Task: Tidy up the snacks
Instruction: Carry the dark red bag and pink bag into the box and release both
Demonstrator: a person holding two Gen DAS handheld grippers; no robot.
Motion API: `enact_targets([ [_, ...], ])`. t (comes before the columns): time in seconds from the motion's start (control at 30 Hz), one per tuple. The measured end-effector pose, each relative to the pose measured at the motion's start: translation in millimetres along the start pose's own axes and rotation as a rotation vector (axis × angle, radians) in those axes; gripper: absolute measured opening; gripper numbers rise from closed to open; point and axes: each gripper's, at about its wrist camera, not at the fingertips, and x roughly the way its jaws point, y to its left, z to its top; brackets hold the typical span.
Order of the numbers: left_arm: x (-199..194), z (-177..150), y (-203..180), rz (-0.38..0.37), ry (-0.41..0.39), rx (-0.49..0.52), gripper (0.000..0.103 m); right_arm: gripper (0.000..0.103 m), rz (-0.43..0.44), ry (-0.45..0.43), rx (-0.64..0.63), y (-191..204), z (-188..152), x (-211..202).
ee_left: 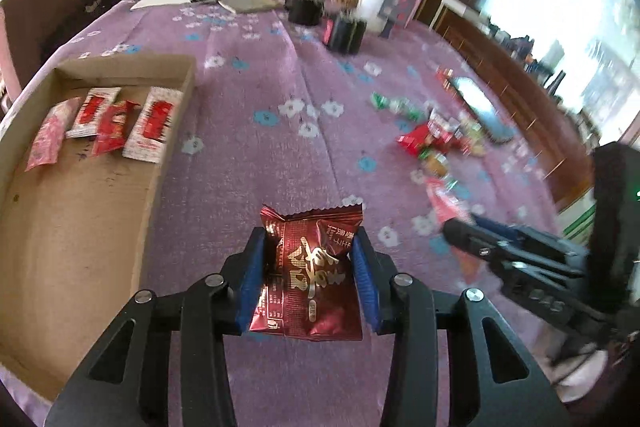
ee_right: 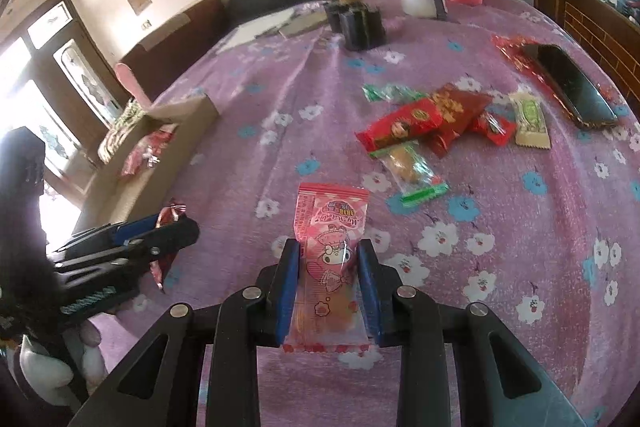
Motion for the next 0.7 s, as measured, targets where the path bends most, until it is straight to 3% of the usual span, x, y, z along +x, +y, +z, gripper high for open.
enact_targets([
  [0.13, -30.4, 6.2, 24.1, -0.003, -0.045, -0.043, 0.039, 0.030, 0.038, 0.003, 0.001, 14.1, 5.6, -0.3],
  [0.37, -57.1, 16.4, 106.2, 0.163, -0.069, -0.127, 0.040, 0.029, 0.110, 0.015, -0.051, 63.2, 26.0, 8.3],
  [0.53, -52.9, 30.8, 161.1, 0.246, -0.046, -0.172, 0.040, 0.029, 0.177, 0.033, -0.107, 114.8, 44.5, 22.4],
  [0.7, -34.3, 47.2, 191.6, 0.286, -0.012, -0.186, 0.040, 0.029, 0.228, 0.075, -0.161, 170.9, 59.4, 51.3],
])
